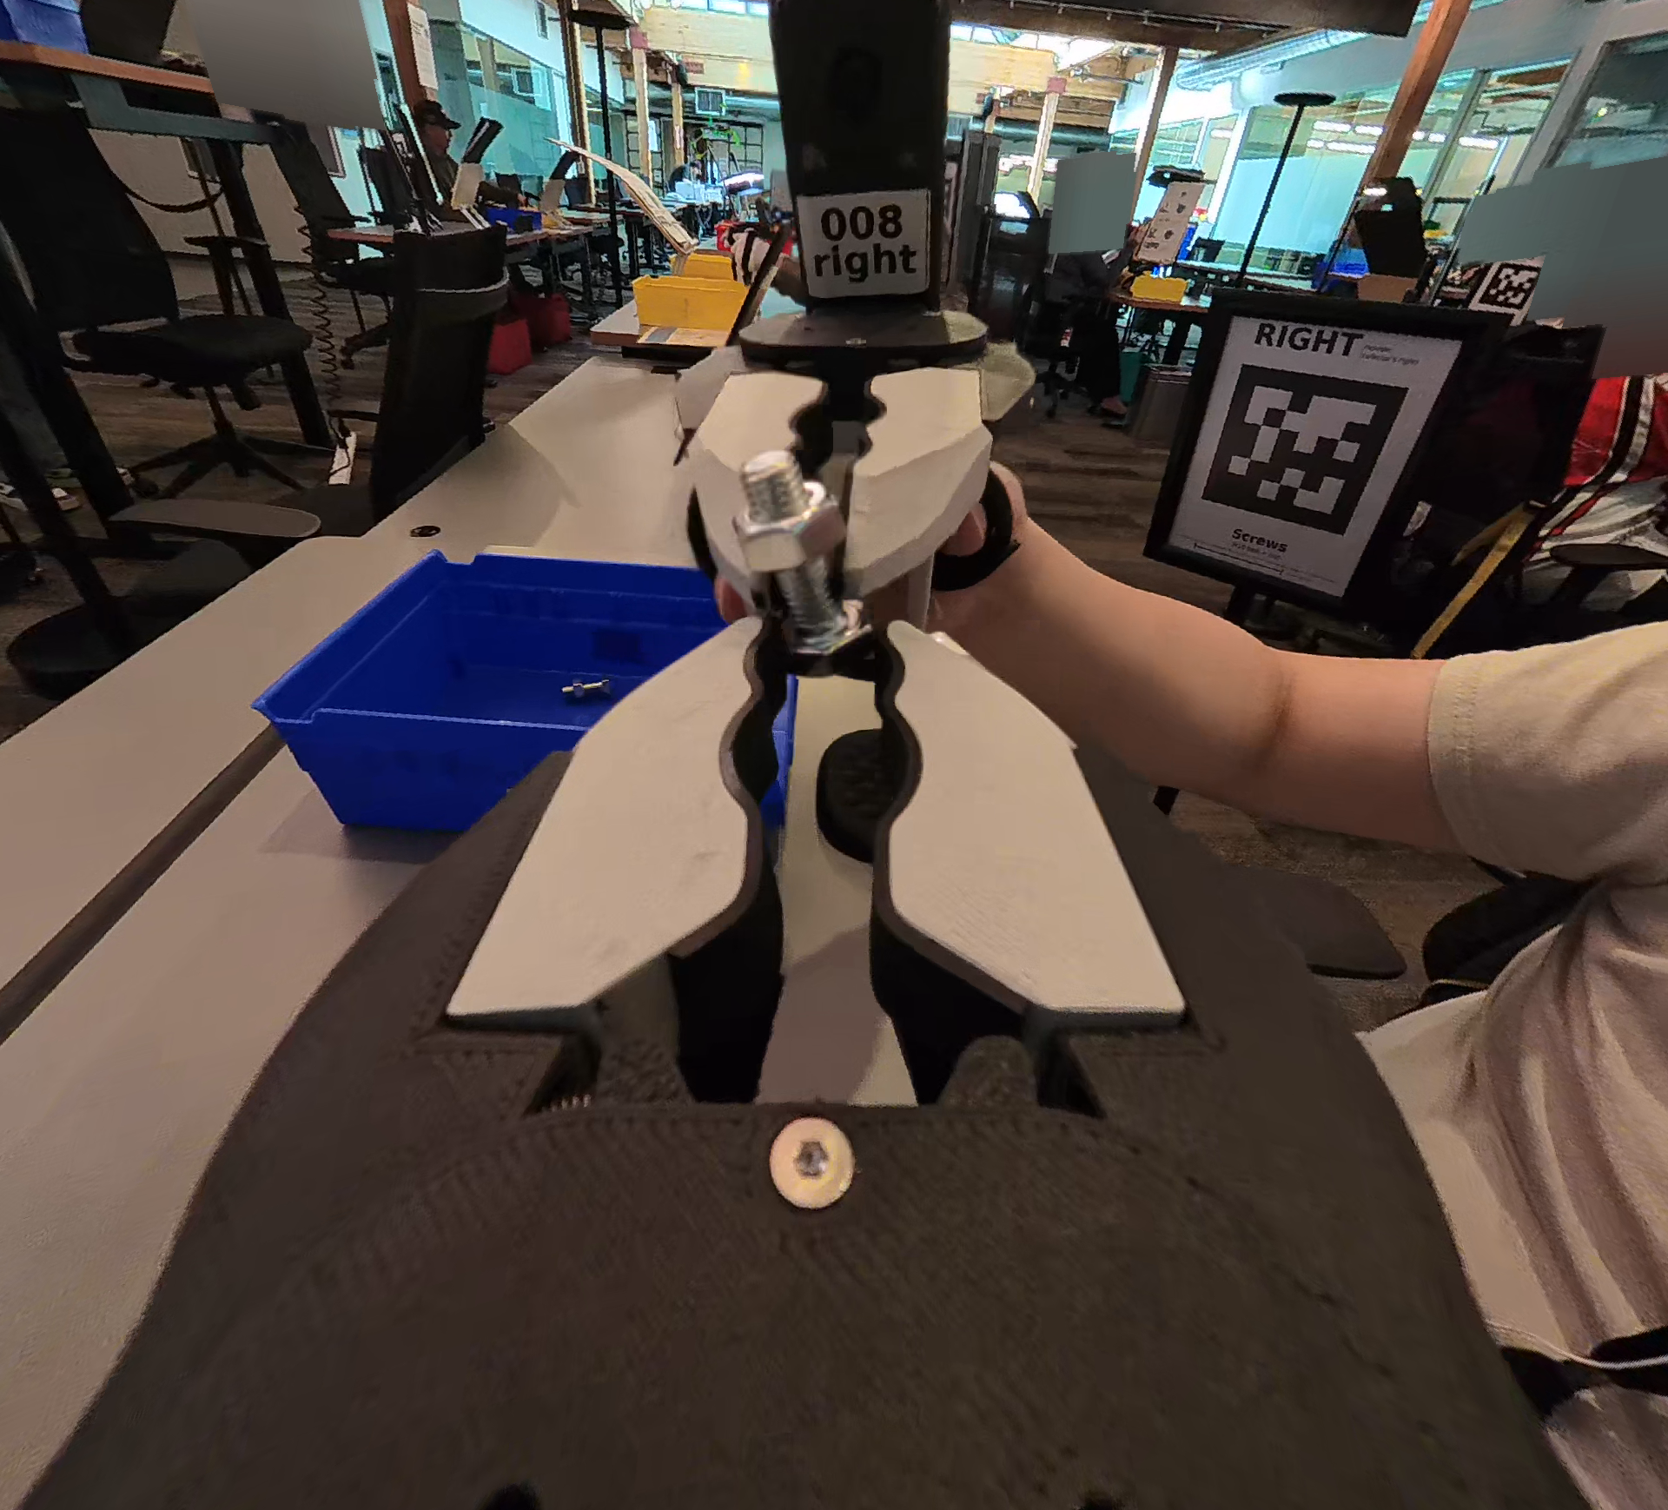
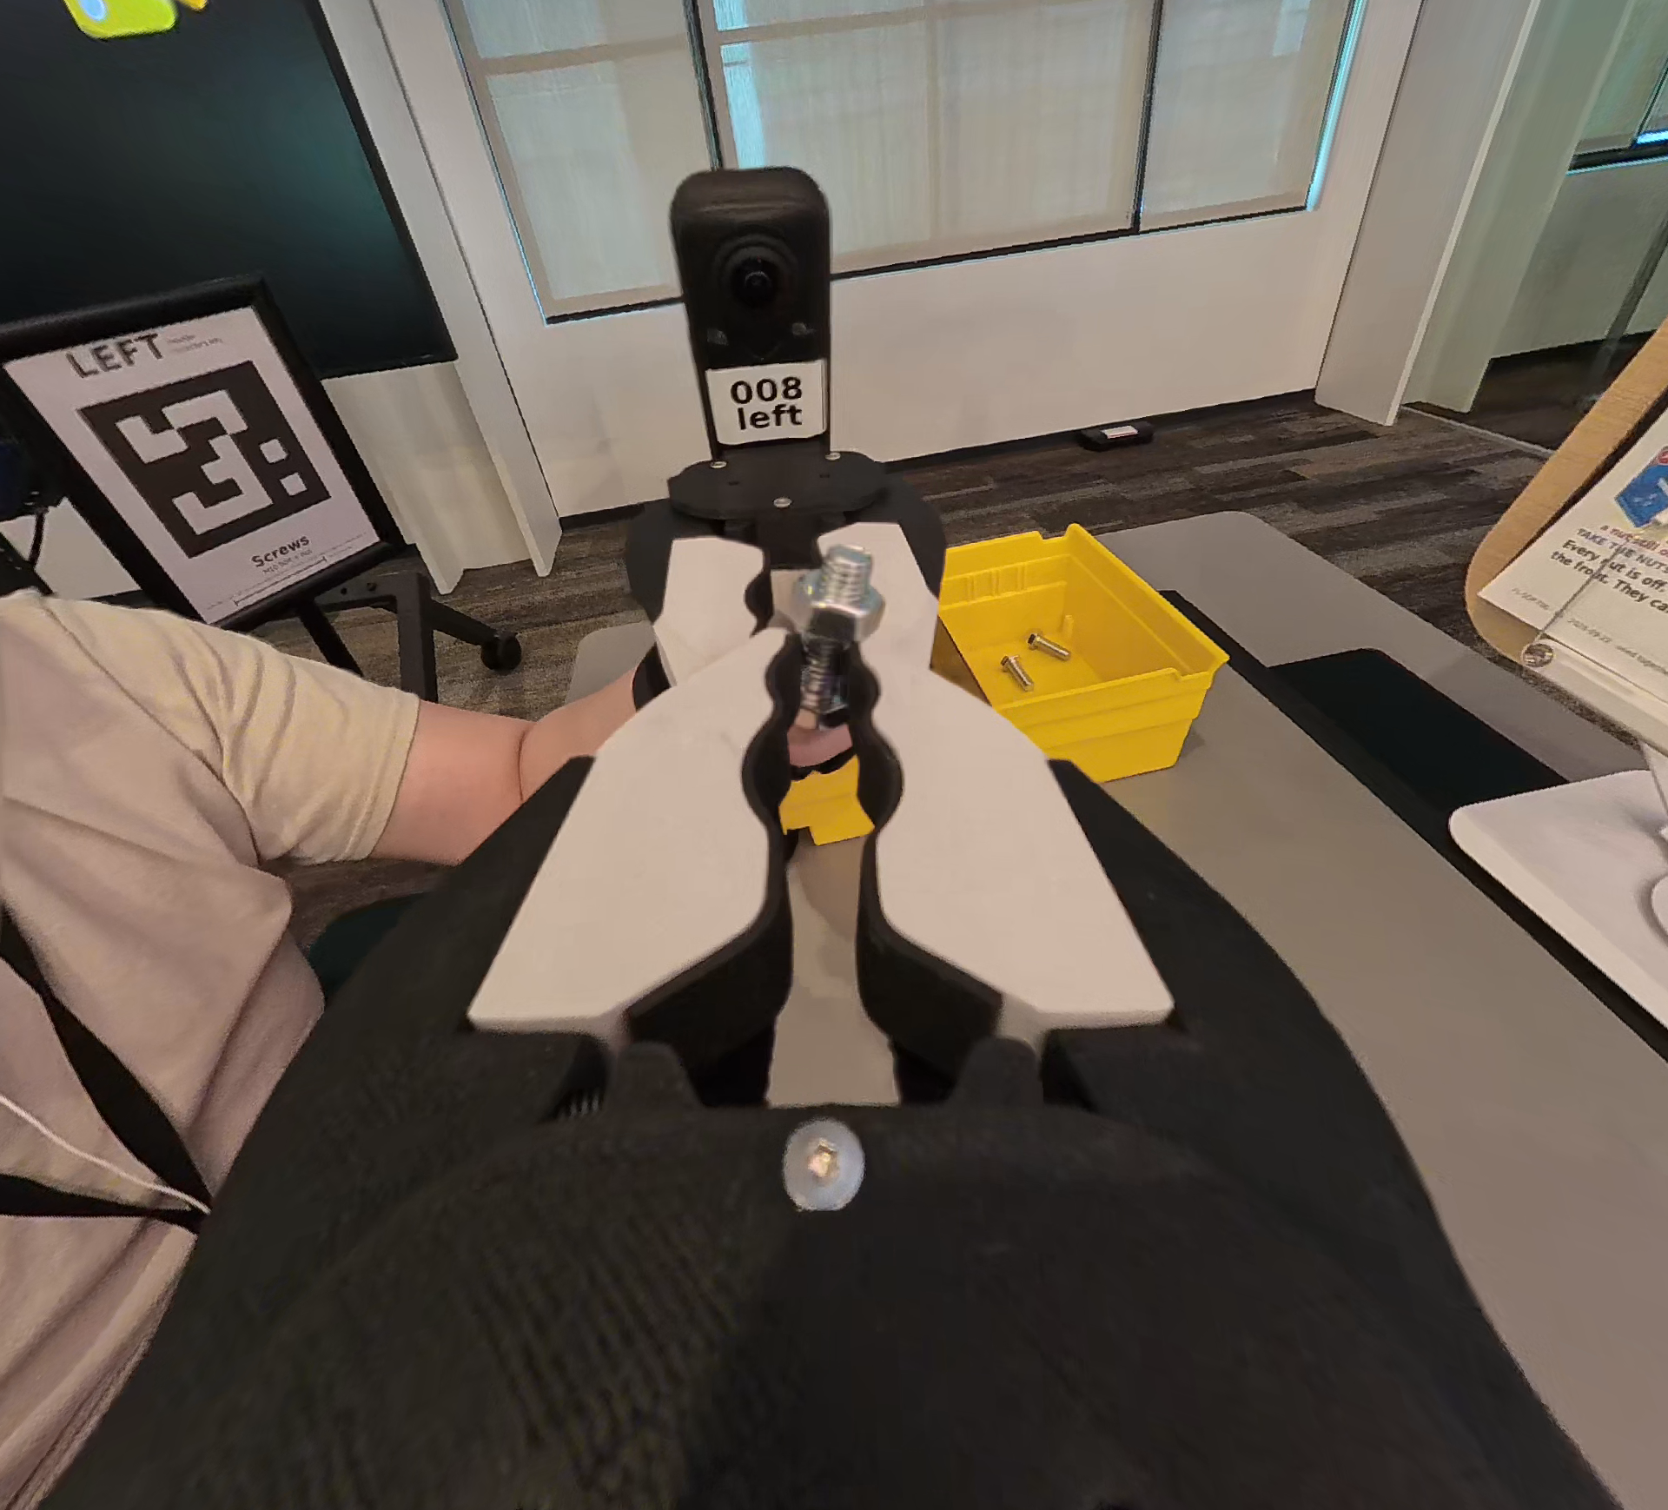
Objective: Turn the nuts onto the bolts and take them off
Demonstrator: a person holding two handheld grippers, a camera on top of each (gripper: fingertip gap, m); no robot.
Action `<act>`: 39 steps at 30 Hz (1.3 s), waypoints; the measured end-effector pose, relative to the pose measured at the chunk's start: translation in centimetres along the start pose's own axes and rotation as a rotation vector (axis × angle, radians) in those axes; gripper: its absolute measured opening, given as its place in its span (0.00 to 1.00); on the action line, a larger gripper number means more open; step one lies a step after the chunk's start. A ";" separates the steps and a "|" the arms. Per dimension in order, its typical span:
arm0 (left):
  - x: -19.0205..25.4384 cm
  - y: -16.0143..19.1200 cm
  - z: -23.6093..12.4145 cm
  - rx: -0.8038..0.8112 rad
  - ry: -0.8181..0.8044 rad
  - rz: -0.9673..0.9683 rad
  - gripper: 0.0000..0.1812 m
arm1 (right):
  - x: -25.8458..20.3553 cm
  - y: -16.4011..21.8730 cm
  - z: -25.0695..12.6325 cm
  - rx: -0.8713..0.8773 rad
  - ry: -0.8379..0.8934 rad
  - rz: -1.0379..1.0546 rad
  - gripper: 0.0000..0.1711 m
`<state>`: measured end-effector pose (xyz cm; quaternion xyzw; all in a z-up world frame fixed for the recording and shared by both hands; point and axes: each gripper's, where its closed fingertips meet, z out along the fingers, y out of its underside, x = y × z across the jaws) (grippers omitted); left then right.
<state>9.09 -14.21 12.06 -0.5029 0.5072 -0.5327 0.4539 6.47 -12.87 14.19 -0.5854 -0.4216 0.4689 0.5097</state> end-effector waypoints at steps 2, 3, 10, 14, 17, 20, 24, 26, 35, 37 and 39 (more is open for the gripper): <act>0.0 0.0 -0.1 0.000 -0.010 0.020 0.11 | 0.0 0.0 0.0 -0.002 -0.003 0.025 0.05; 0.0 0.0 -0.1 0.002 -0.012 0.028 0.10 | -0.1 0.0 0.0 -0.001 -0.011 0.032 0.05; 0.0 -0.1 -0.1 -0.008 -0.032 0.045 0.10 | -0.1 -0.2 0.0 0.026 -0.016 0.040 0.06; 0.2 -0.1 -0.1 -0.014 -0.050 0.092 0.10 | -0.5 -0.3 0.3 0.044 -0.035 0.046 0.07; 0.1 0.0 0.0 -0.023 -0.061 0.104 0.10 | -0.5 -0.1 0.4 0.025 -0.002 -0.009 0.06; -0.2 0.0 0.1 -0.019 -0.068 0.072 0.10 | -0.2 -0.2 0.3 0.019 0.049 -0.065 0.06; -0.5 0.4 -0.1 -0.036 -0.062 0.029 0.11 | -0.1 -0.3 0.3 0.023 0.093 -0.145 0.06; -0.4 0.3 -0.1 -0.027 -0.045 0.012 0.11 | -0.4 -0.5 0.3 0.032 0.085 -0.164 0.06; 0.6 -0.3 -0.1 0.022 0.020 0.025 0.10 | -1.3 -0.9 0.3 0.057 0.033 -0.169 0.06; 0.8 -0.3 -0.1 0.028 0.030 0.028 0.11 | -1.4 -0.9 0.2 0.065 0.028 -0.171 0.06; 1.4 -0.5 -0.1 0.045 0.067 0.028 0.13 | -1.4 -0.8 0.2 0.060 0.032 -0.181 0.06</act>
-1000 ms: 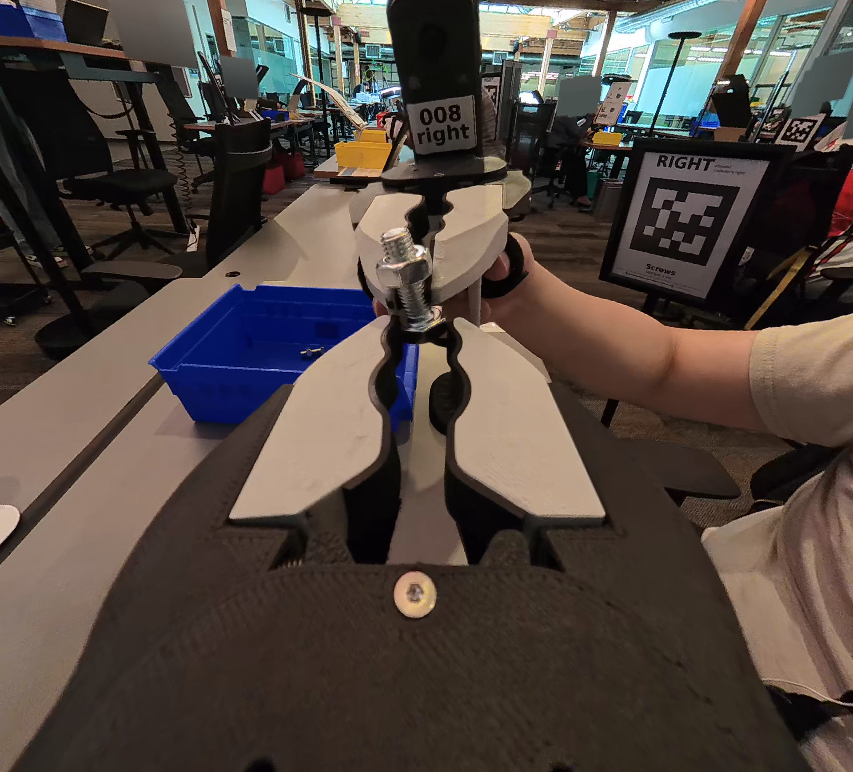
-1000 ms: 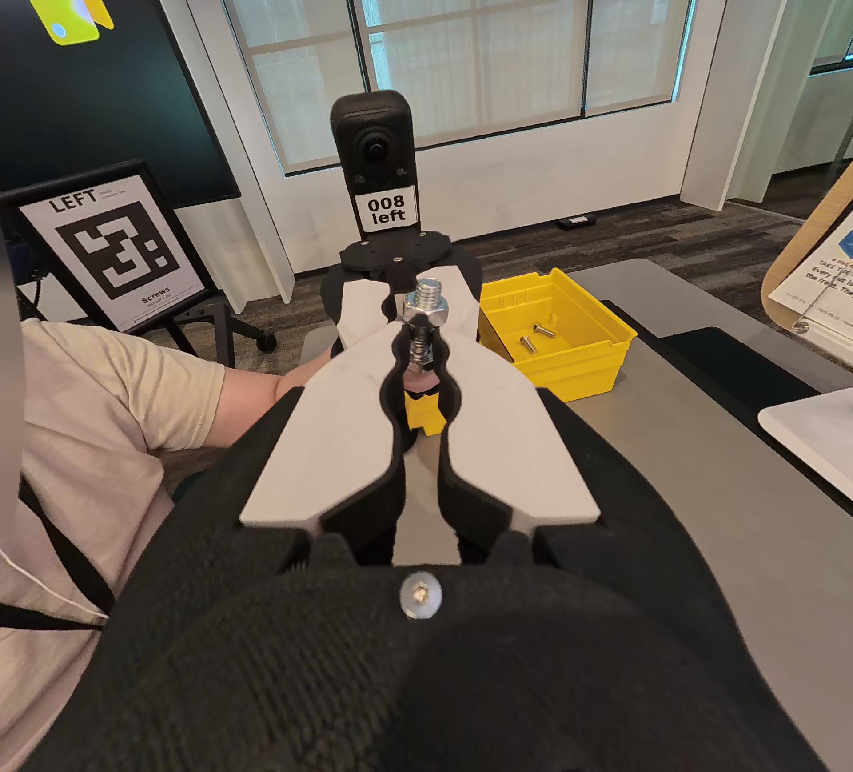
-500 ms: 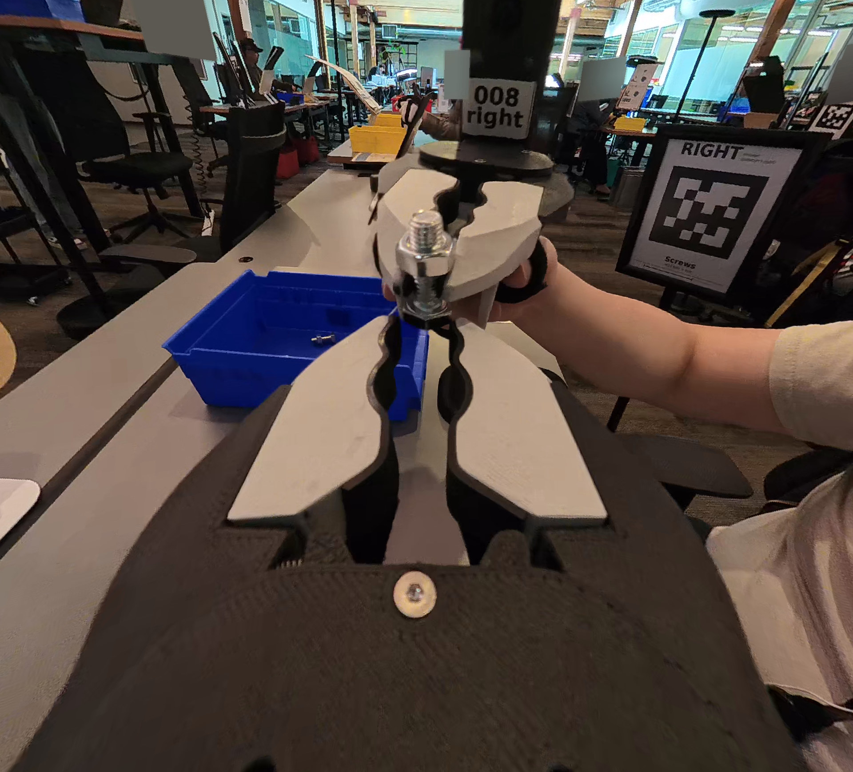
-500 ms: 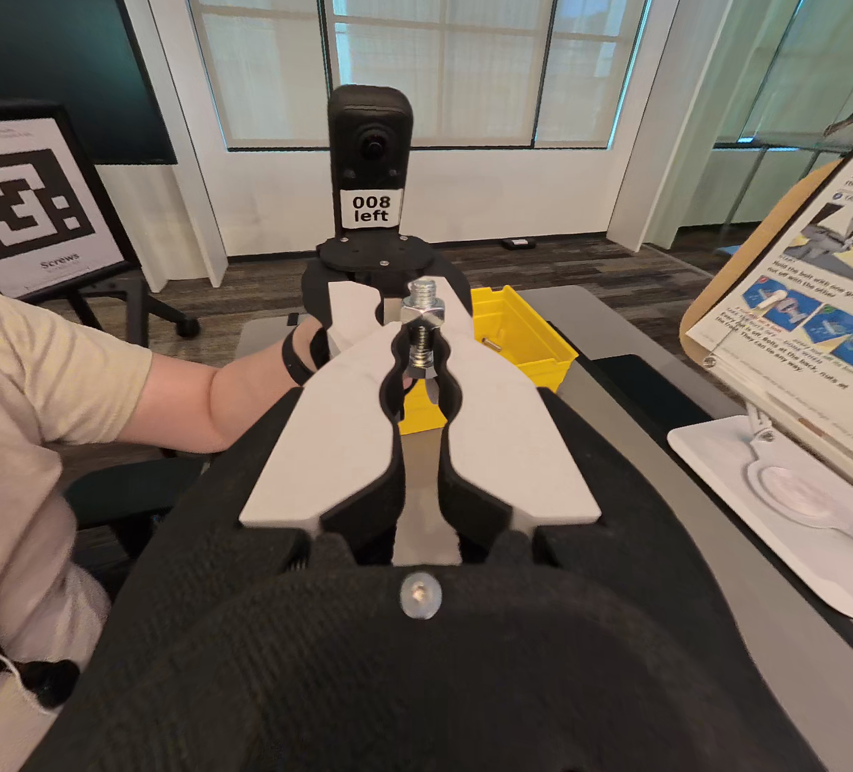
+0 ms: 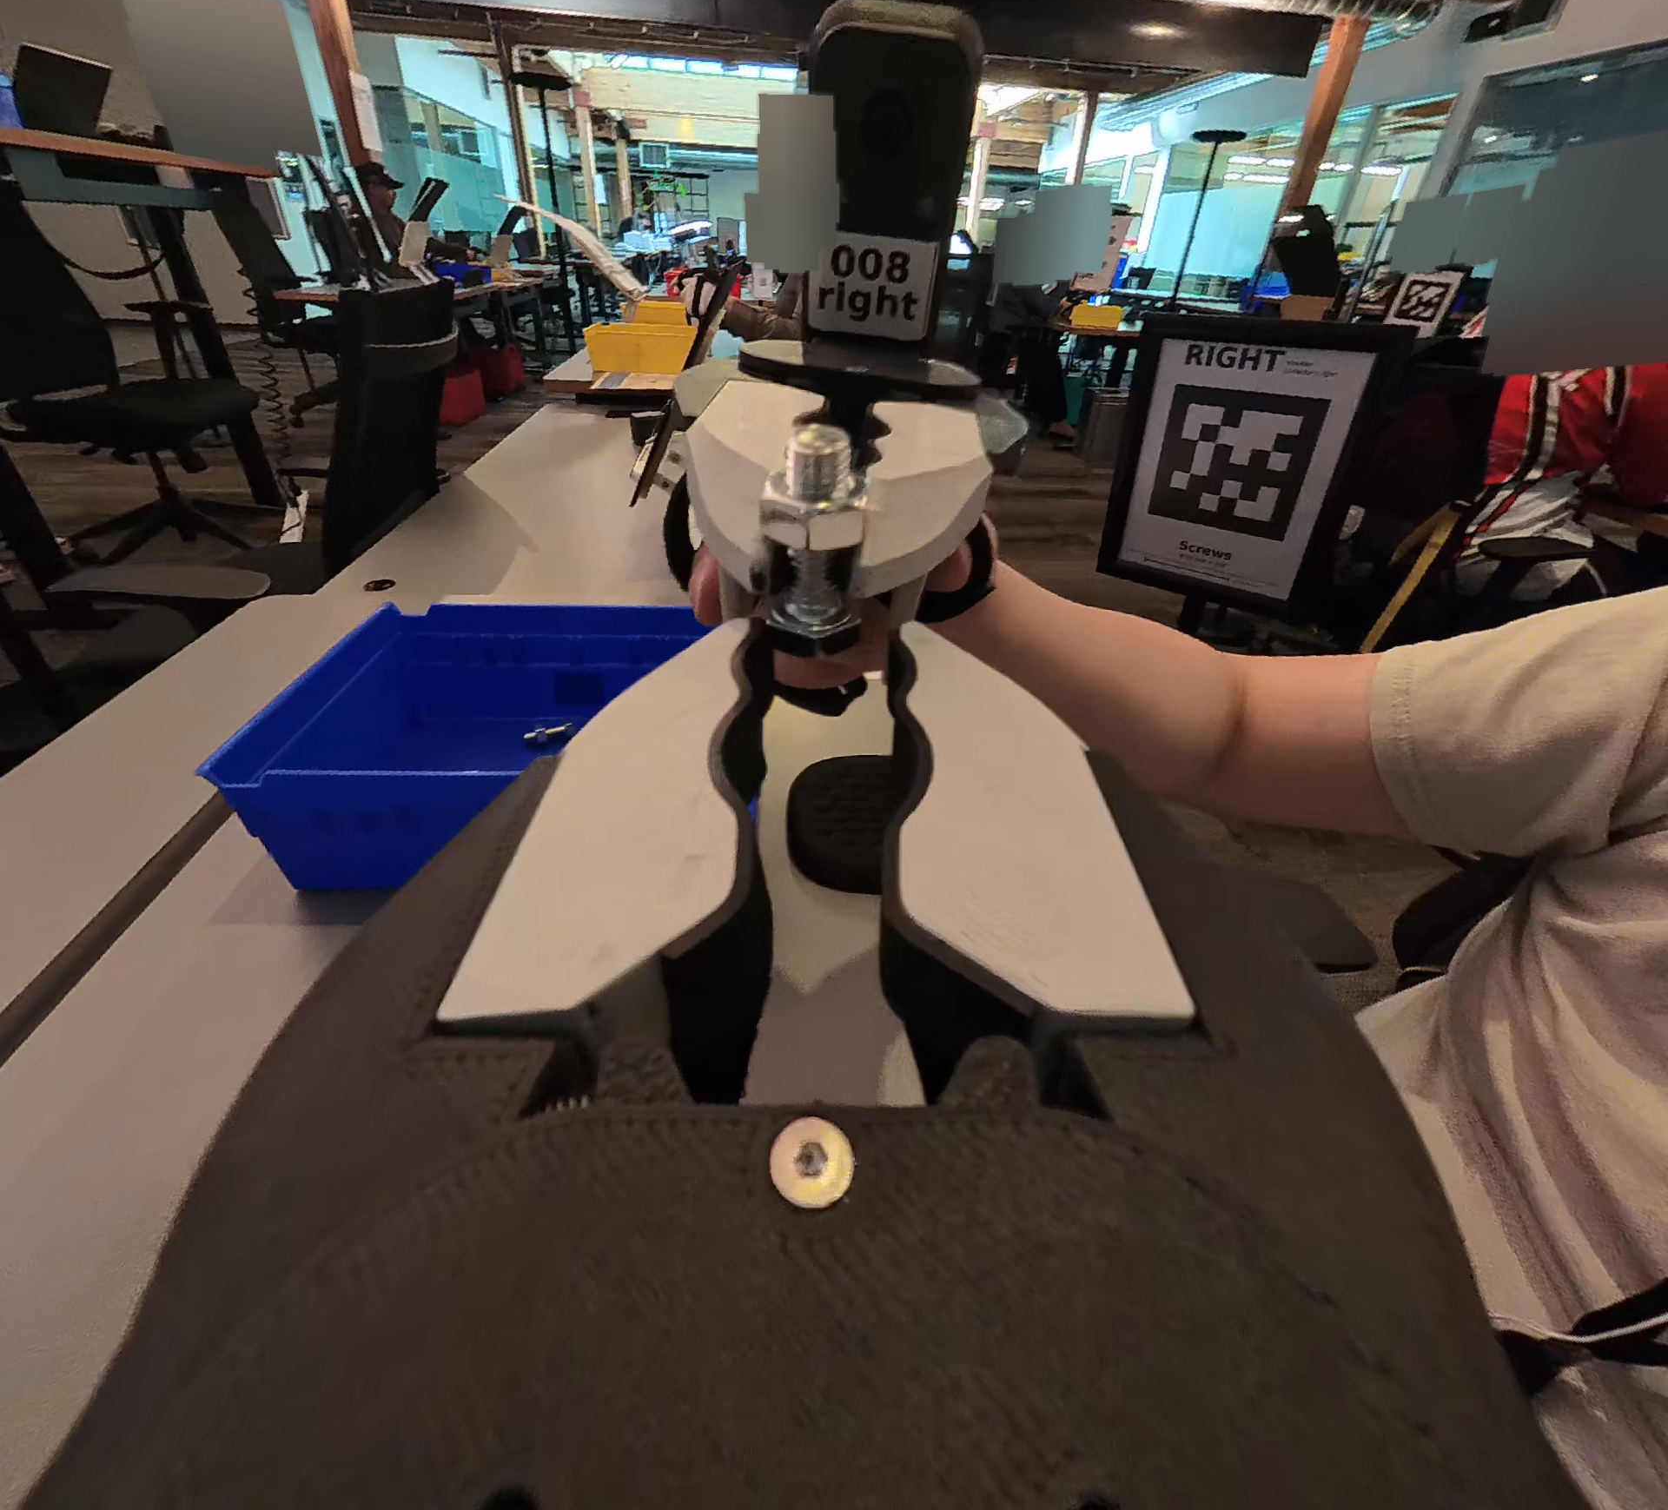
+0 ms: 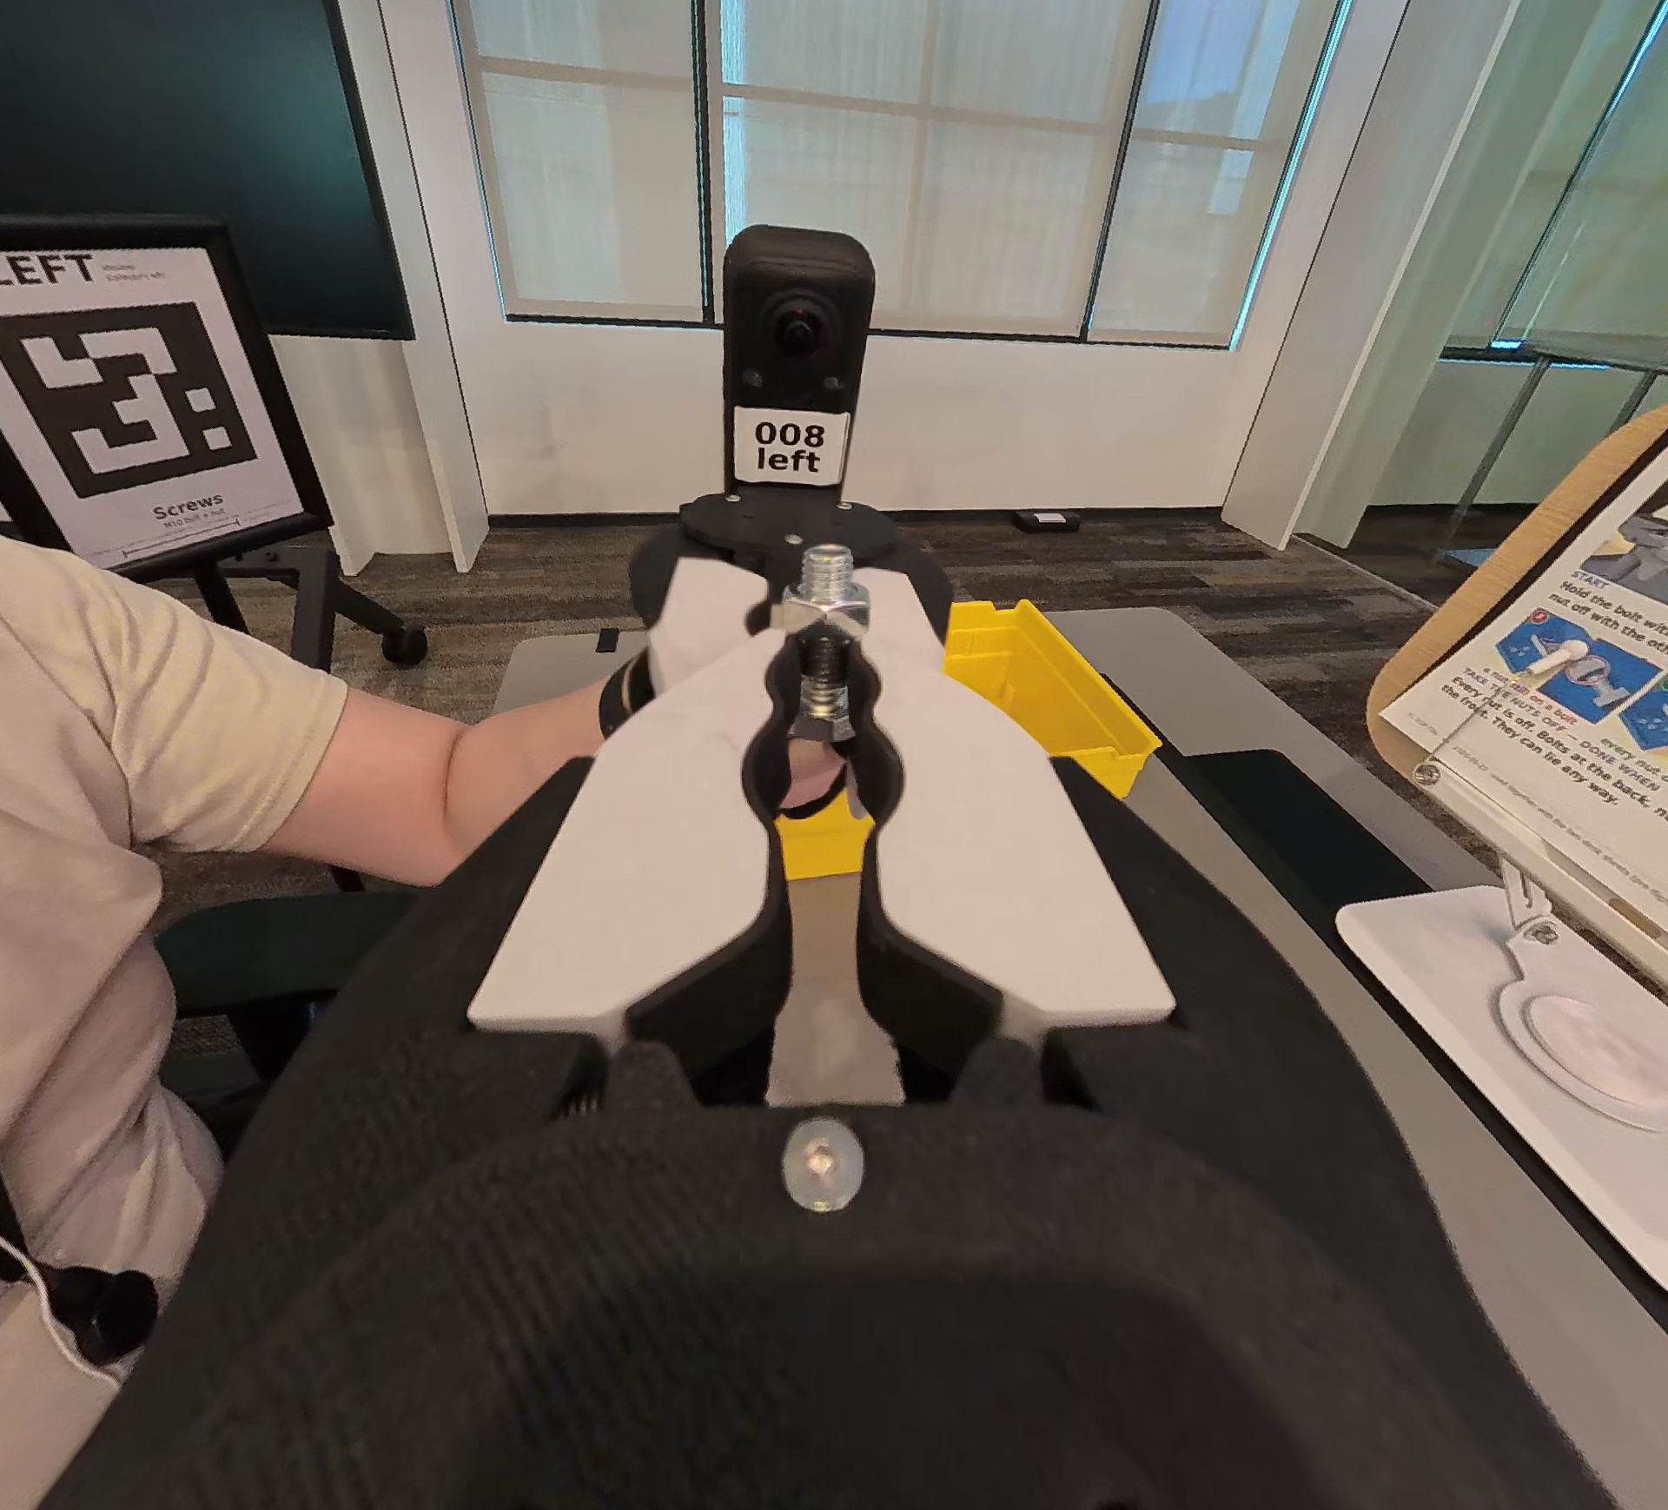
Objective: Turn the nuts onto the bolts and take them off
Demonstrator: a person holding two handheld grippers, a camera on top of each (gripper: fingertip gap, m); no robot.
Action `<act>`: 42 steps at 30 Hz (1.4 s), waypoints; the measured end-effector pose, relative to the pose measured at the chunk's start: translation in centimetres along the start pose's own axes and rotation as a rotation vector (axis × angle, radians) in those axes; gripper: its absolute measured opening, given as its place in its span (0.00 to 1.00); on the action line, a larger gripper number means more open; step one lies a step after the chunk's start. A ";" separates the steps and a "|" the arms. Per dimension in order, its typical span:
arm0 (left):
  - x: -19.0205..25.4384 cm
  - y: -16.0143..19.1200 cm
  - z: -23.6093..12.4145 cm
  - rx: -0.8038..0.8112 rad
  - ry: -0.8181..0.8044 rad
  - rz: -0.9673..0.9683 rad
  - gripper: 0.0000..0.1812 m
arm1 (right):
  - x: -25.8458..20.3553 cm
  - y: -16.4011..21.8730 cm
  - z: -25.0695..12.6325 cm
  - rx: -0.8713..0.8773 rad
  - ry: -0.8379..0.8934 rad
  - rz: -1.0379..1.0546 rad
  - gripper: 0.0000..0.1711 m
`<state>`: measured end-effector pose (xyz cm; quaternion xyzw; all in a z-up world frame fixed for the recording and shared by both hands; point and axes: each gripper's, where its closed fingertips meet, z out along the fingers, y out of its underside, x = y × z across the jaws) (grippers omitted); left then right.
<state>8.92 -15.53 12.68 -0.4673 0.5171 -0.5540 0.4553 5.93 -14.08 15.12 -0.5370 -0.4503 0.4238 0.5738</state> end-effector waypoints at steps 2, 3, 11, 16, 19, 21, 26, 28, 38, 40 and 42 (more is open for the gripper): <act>0.1 0.0 0.0 -0.005 0.002 -0.006 0.14 | -0.2 0.2 0.1 -0.003 -0.002 -0.013 0.06; -0.2 0.0 0.0 -0.010 -0.018 0.010 0.10 | -0.3 0.2 0.1 0.001 -0.006 -0.012 0.06; 0.0 0.0 -0.1 -0.038 -0.049 0.071 0.10 | -0.5 0.3 0.2 -0.004 -0.016 0.011 0.09; 0.3 0.2 -0.2 -0.053 -0.027 0.059 0.10 | -0.9 0.5 0.1 -0.014 -0.015 -0.030 0.06; 0.2 0.3 -0.2 -0.054 -0.029 0.048 0.11 | -0.5 0.5 -0.1 -0.010 0.014 -0.030 0.06; -0.4 0.2 -0.4 -0.050 -0.059 0.042 0.19 | 0.6 0.2 -0.8 0.005 0.085 -0.028 0.06; -1.4 -0.6 -2.0 -0.030 -0.113 0.017 0.20 | 8.1 -1.7 -8.0 0.020 0.442 -0.001 0.06; -1.9 -1.0 -2.7 -0.028 -0.143 0.016 0.20 | 11.9 -1.1 -12.2 -0.043 0.623 0.029 0.06; -3.2 -2.4 -5.3 0.027 -0.200 0.011 0.20 | 17.4 5.9 -23.2 -0.304 0.930 0.136 0.06; -3.3 -2.7 -5.7 0.042 -0.212 0.009 0.20 | 17.3 6.3 -23.6 -0.286 0.928 0.150 0.06; -3.4 -2.8 -6.0 0.048 -0.219 0.011 0.20 | 17.3 6.5 -23.9 -0.265 0.929 0.161 0.06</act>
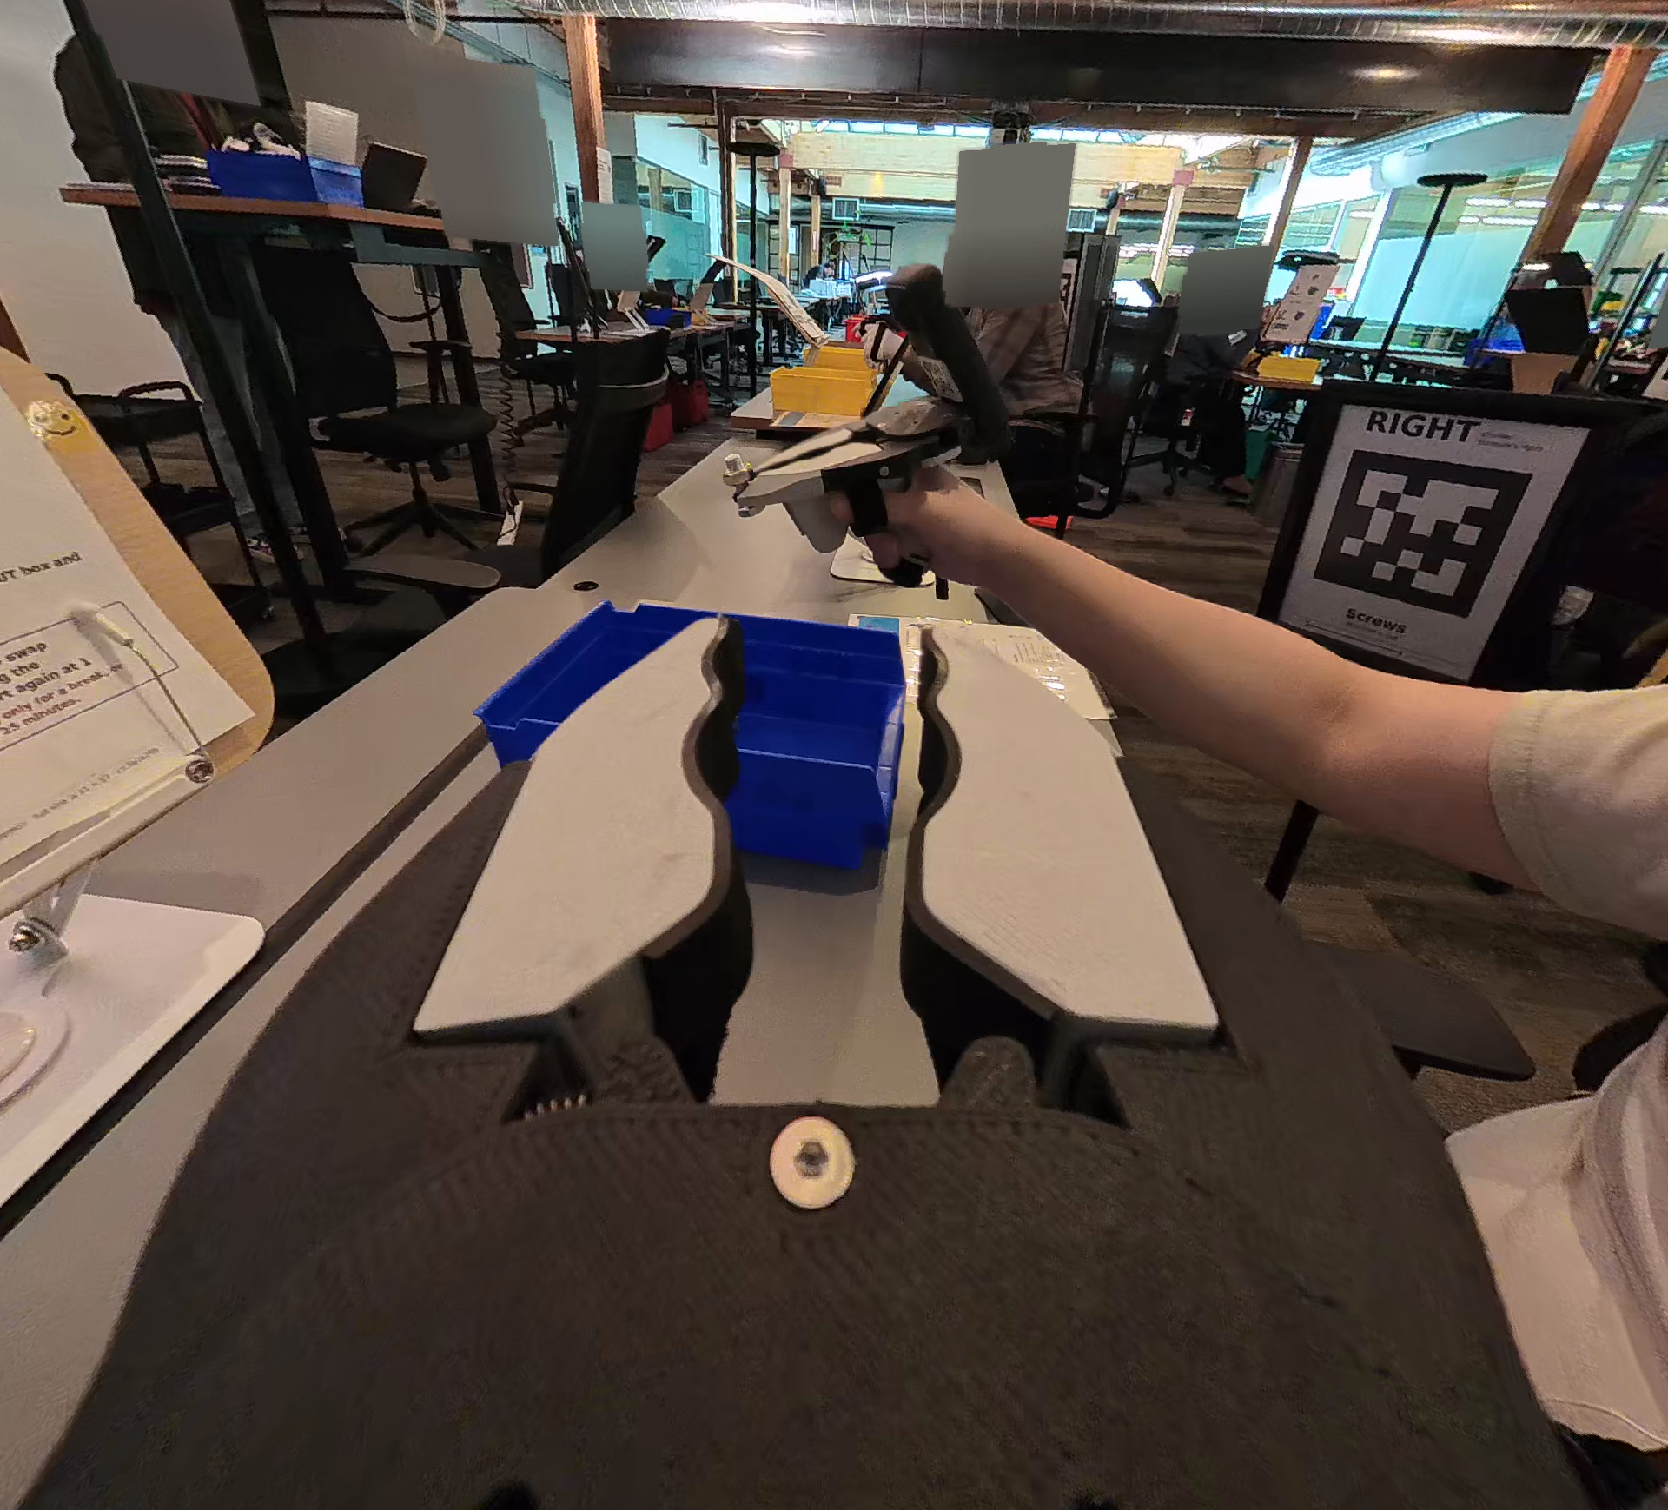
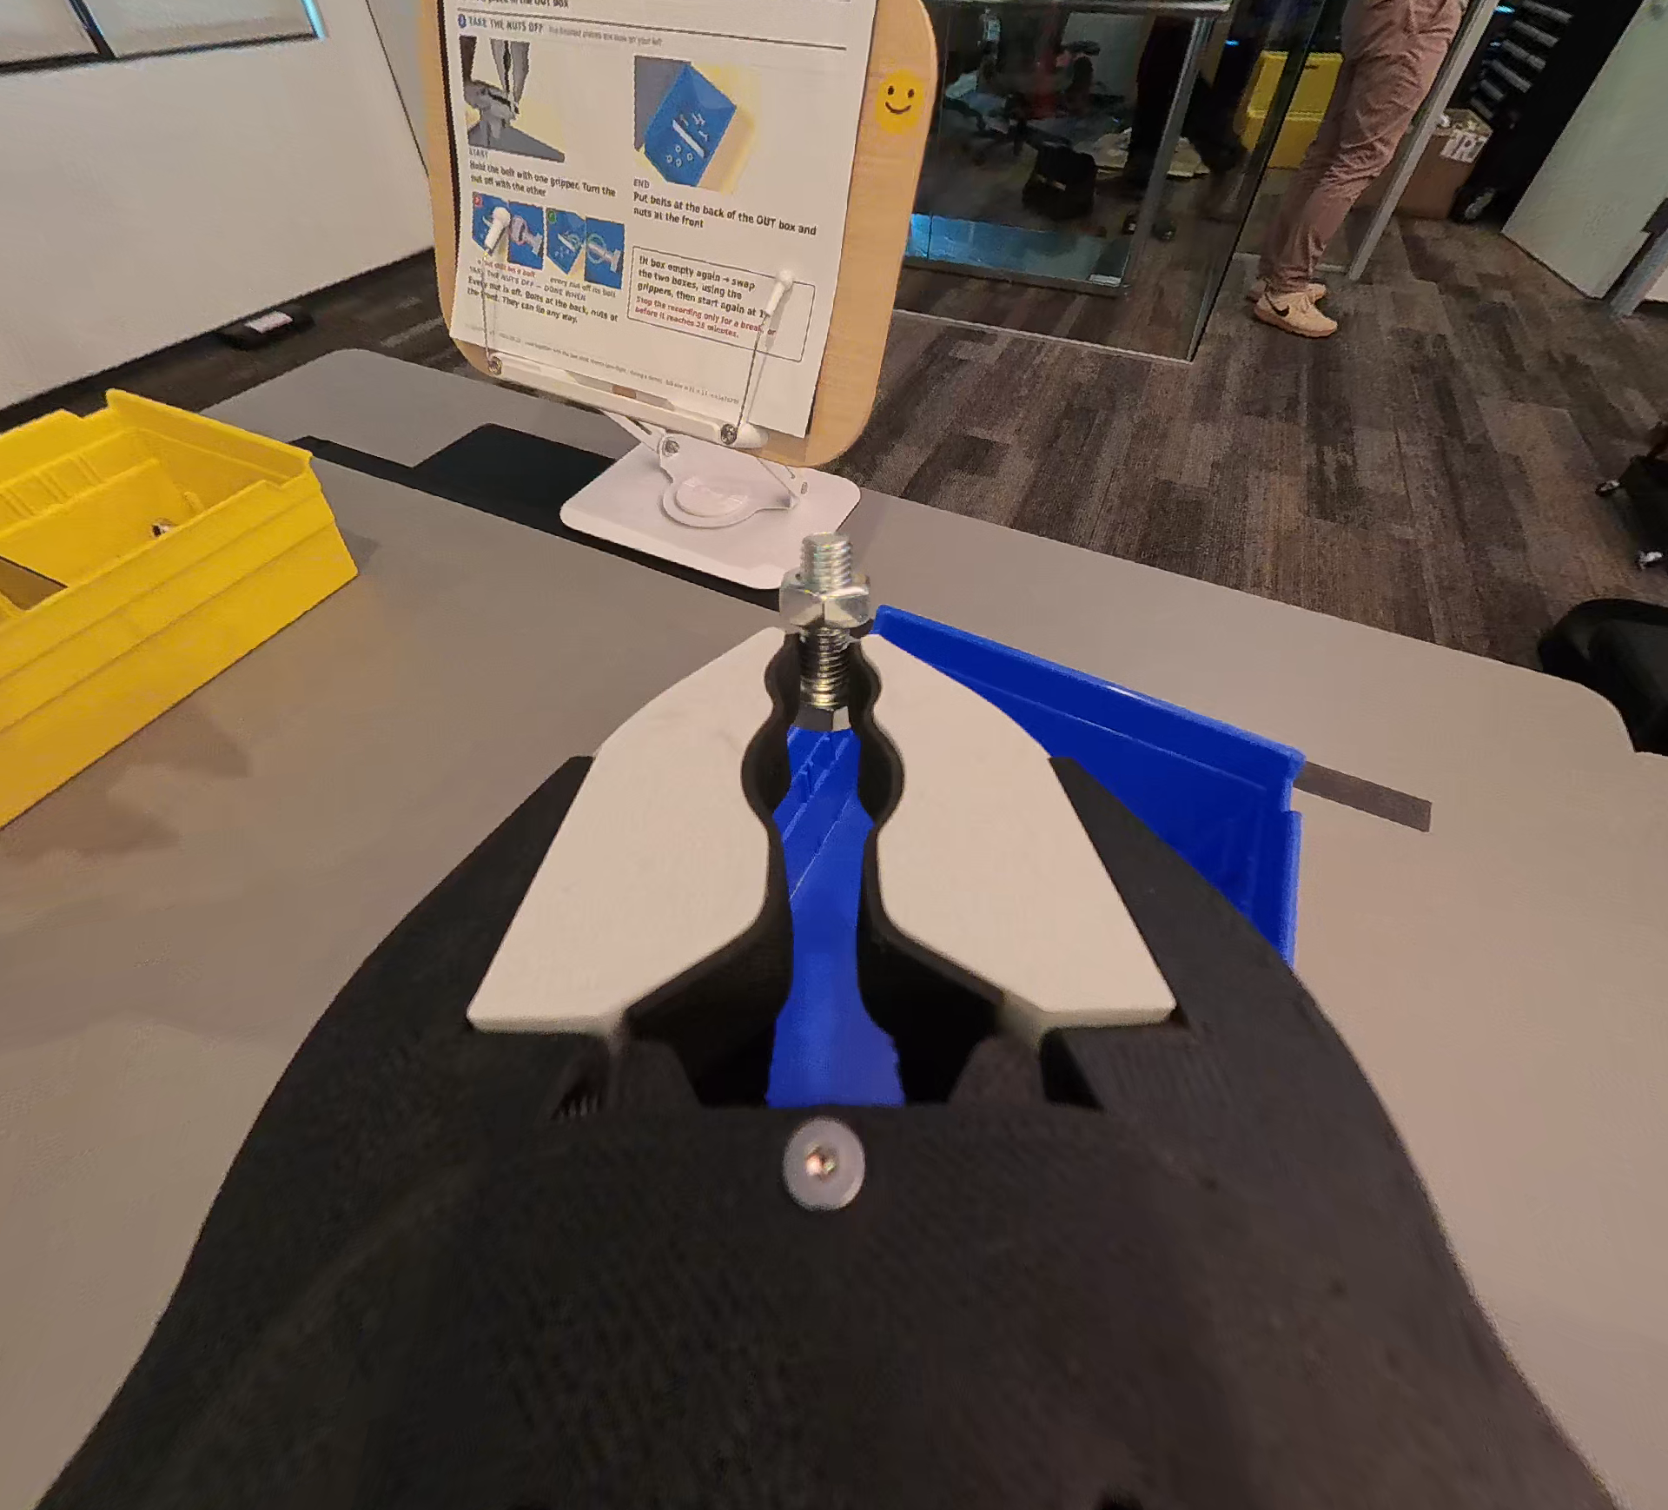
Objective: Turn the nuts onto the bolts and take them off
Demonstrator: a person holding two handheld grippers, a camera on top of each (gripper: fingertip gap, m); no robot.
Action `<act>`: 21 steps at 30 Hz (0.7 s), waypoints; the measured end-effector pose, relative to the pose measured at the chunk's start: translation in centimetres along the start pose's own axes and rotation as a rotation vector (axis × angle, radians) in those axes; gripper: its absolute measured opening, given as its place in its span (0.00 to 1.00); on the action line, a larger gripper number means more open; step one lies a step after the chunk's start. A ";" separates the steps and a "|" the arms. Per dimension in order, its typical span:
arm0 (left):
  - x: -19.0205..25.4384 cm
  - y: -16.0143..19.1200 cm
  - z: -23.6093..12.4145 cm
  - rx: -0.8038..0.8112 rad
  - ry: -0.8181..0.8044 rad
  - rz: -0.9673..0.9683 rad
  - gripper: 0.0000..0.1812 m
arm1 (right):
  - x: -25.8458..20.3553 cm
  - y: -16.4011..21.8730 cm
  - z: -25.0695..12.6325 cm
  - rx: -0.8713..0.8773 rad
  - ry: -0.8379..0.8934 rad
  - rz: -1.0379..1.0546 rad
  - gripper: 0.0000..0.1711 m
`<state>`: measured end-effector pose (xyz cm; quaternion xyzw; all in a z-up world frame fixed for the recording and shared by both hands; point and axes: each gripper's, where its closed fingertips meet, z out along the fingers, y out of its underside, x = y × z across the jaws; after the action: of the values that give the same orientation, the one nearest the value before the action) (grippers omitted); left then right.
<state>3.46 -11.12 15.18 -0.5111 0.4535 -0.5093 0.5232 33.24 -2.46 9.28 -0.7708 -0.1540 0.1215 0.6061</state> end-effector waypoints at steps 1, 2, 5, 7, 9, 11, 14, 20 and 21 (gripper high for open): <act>-0.1 0.0 -0.1 0.001 -0.005 0.003 0.20 | 0.1 0.0 0.0 0.006 -0.001 0.004 0.06; -0.2 -0.1 -0.2 0.001 -0.011 0.005 0.20 | 0.1 0.0 -0.1 0.009 -0.002 0.007 0.06; -0.2 -0.2 -0.3 0.004 -0.013 0.007 0.20 | 0.2 -0.1 -0.2 0.017 0.004 0.000 0.06; -0.2 -0.3 -0.4 0.009 -0.014 0.007 0.20 | 0.2 -0.2 -0.2 0.018 0.007 -0.005 0.06; -0.2 -0.3 -0.5 0.009 -0.015 0.010 0.20 | 0.2 -0.2 -0.2 0.014 0.007 -0.009 0.06; -0.2 -0.4 -0.5 0.008 -0.017 0.014 0.20 | 0.3 0.0 -0.1 -0.004 0.012 -0.015 0.06; -0.2 -0.5 -0.7 0.011 -0.023 0.016 0.20 | 0.6 0.6 0.3 -0.045 0.024 -0.024 0.06; -0.5 -0.6 -1.0 0.012 -0.040 0.019 0.19 | 1.2 2.0 1.0 -0.116 0.034 -0.003 0.06; -0.6 -0.6 -1.1 0.012 -0.042 0.019 0.19 | 1.4 2.5 1.2 -0.139 0.039 0.001 0.06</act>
<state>2.32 -10.61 15.72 -0.5143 0.4440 -0.4962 0.5405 34.32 -1.35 6.60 -0.8134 -0.1500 0.0959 0.5538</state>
